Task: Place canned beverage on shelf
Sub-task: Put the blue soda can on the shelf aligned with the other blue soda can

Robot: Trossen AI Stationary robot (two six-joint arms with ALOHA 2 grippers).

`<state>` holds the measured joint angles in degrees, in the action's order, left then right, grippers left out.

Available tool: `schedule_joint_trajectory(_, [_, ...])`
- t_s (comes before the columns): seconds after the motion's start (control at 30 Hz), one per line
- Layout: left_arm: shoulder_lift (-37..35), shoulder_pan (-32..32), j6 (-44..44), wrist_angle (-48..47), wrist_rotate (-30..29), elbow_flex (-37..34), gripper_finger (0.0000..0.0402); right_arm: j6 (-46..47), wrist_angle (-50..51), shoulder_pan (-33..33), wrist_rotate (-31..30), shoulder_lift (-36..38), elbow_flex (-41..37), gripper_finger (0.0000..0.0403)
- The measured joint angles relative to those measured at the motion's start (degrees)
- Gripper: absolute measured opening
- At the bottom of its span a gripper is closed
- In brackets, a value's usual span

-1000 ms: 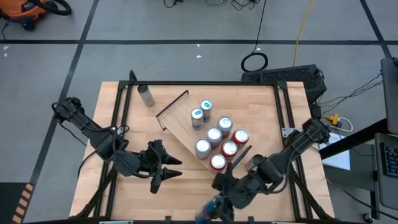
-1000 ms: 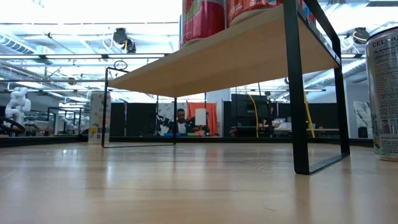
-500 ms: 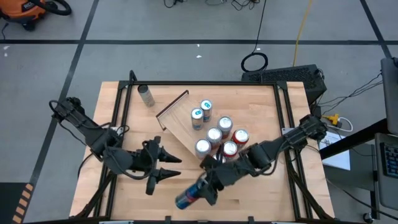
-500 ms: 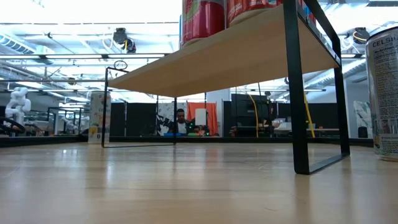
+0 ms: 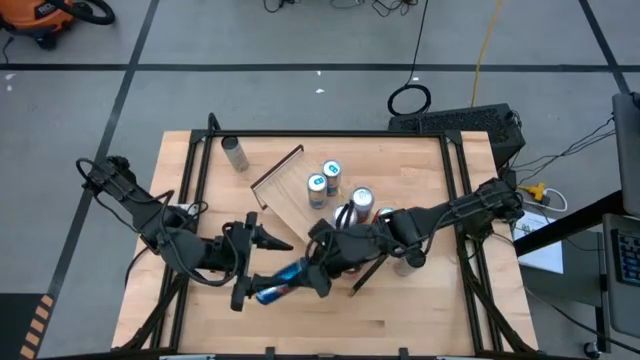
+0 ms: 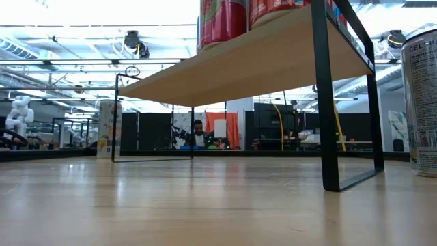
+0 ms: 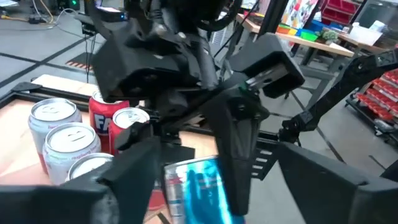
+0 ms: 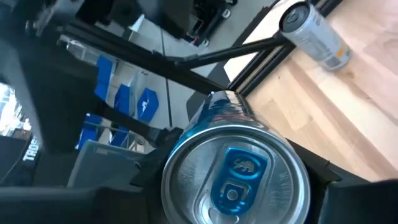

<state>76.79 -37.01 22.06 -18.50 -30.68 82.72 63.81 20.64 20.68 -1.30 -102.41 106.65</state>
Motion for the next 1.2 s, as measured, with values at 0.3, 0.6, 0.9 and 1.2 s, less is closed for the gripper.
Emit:
schedule_joint_trajectory(0.3, [0.0,-0.3,-0.4,-0.2,-2.6,0.0,0.0363,0.0,-3.3,-3.8,0.1,0.3,0.0,0.0208])
schedule_joint_trajectory(0.6, [0.0,-0.9,-1.6,-18.3,-10.0,7.0,0.0364,-0.6,-3.3,-7.1,0.1,1.5,0.0,0.0208])
schedule_joint_trajectory(0.9, [0.8,-0.3,-1.8,-24.7,-15.6,7.8,0.0364,-1.5,-5.5,-10.2,0.9,2.5,0.0,0.0208])
schedule_joint_trajectory(1.2, [3.2,2.8,-6.5,-25.8,-19.3,7.8,0.0352,-1.5,-5.3,-12.3,2.0,2.6,0.0,0.0208])
